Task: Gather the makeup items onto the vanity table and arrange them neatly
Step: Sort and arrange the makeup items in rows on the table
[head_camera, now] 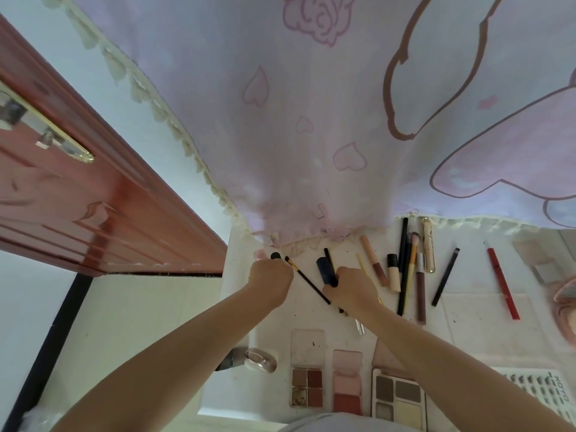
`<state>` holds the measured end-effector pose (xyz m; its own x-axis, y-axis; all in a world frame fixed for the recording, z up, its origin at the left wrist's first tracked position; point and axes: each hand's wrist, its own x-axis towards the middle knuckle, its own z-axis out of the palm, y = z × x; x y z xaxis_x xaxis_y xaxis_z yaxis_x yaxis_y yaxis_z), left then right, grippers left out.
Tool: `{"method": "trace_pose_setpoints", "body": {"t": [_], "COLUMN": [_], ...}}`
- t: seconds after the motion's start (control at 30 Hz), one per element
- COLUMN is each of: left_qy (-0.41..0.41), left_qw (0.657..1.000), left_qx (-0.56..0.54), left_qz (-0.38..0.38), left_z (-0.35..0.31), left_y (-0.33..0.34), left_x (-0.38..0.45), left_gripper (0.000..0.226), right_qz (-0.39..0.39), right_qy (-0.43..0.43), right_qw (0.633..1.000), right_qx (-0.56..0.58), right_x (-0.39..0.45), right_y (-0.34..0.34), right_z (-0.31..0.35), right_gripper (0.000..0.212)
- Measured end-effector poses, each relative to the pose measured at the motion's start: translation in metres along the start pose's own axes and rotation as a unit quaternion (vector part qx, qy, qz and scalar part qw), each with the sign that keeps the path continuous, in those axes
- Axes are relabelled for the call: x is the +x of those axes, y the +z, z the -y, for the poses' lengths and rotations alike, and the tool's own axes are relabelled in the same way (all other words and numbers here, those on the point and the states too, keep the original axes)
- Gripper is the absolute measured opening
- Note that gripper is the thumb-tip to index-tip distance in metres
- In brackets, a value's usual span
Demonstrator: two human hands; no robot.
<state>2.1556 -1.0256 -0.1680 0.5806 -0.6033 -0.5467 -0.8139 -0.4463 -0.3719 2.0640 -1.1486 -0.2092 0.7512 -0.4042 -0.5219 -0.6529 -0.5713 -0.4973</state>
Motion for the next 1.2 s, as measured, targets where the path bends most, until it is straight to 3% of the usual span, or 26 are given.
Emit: {"method": "trace_pose_setpoints", "body": {"t": [0.13,0.4,0.47,0.53,0.63,0.7,0.9,1.0,1.13,1.2], "left_qy": [-0.033,-0.051,-0.026,0.03,0.096,0.117,0.133,0.054,0.066,0.088], "left_qw": [0.992,0.97,0.92,0.826,0.736,0.698,0.695,0.649,0.651,0.632], "left_qx": [-0.099,-0.201,-0.37,-0.556,-0.665,-0.699,-0.683,-0.729,-0.734,-0.752], "left_qz": [-0.072,-0.124,-0.13,-0.08,-0.08,-0.106,-0.18,-0.211,-0.184,-0.165], "left_z": [0.007,0.026,0.025,0.018,0.009,0.008,0.008,0.034,0.026,0.007], "left_y": [-0.003,-0.016,-0.024,-0.035,-0.044,-0.046,-0.045,-0.035,-0.032,-0.032], "left_x": [-0.01,-0.04,-0.048,-0.058,-0.074,-0.084,-0.109,-0.115,-0.124,-0.126], "left_gripper": [0.029,0.04,0.042,0.033,0.004,0.015,0.031,0.025,0.027,0.026], "right_qz": [-0.037,-0.066,-0.052,-0.046,-0.031,-0.033,-0.058,-0.098,-0.073,-0.05], "right_qy": [-0.021,-0.143,-0.191,-0.234,-0.261,-0.261,-0.291,-0.245,-0.236,-0.251], "right_qw": [0.998,0.984,0.977,0.967,0.958,0.955,0.947,0.944,0.942,0.938], "right_qx": [0.053,0.079,0.079,0.091,0.113,0.138,0.125,0.199,0.228,0.233], "right_x": [-0.013,-0.048,-0.061,-0.075,-0.096,-0.106,-0.136,-0.142,-0.147,-0.15], "right_y": [-0.005,-0.027,-0.036,-0.045,-0.059,-0.069,-0.089,-0.103,-0.103,-0.096], "right_z": [-0.009,-0.006,-0.001,0.005,0.01,0.008,-0.007,-0.032,-0.041,-0.035], "right_gripper": [0.032,0.018,0.008,0.007,0.014,0.014,0.026,0.028,0.031,0.035]}}
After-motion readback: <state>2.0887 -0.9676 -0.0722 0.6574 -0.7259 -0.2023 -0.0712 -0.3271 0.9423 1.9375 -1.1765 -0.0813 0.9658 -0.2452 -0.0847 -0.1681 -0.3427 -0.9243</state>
